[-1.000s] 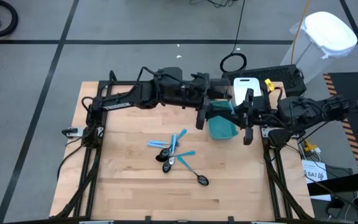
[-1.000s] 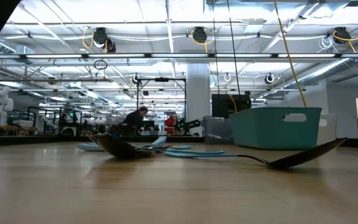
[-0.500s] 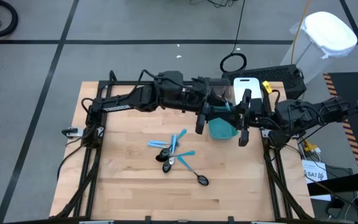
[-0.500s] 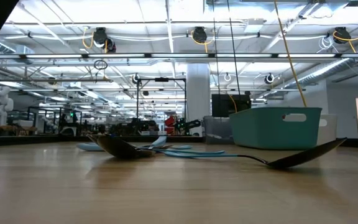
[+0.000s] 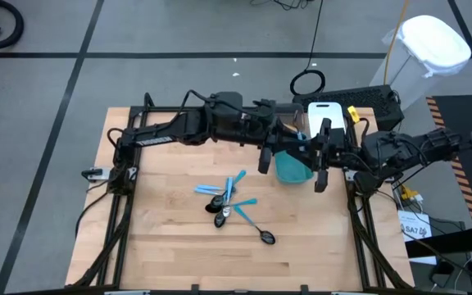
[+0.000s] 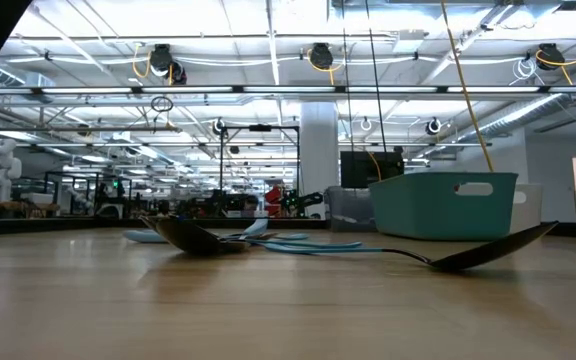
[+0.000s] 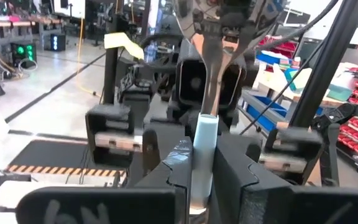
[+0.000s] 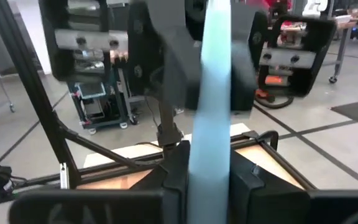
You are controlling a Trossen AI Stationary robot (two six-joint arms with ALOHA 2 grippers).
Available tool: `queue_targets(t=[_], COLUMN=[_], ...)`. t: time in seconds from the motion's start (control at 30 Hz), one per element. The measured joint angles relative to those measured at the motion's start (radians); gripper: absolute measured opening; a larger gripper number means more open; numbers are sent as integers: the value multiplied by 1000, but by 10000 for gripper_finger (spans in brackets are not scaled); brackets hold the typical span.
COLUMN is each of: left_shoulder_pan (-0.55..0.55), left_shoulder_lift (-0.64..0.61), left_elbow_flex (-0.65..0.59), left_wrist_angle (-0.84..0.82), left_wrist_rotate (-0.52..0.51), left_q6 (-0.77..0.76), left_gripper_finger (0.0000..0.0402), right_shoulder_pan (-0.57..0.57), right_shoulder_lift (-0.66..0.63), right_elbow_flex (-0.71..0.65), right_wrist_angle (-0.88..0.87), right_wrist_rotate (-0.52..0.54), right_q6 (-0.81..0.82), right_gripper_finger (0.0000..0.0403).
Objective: Sort silverware by color (type)
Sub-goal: Put the light blue spoon into the white bin
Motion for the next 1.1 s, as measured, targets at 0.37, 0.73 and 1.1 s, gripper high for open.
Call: queue_targets(t=[0.37, 0.73, 1.1], left_shoulder_pan=[29, 64, 64], left_shoulder_lift=[1, 1, 1], left_elbow_flex=[0, 0, 0], left_wrist_angle=[-60, -44, -34], left_wrist_rotate=[-68, -31, -34], left_q6=[-67, -84, -46], left_gripper_finger=[38, 38, 38], right_shoulder_pan=[0, -1, 0], right_shoulder_lift=[-3, -12, -33], right_elbow_flex=[0, 0, 0], right_wrist_angle=[-47, -140, -186], right_wrist_rotate=[61, 58, 76], right_q6=[92, 183, 188], right_gripper_finger=[98, 106, 106])
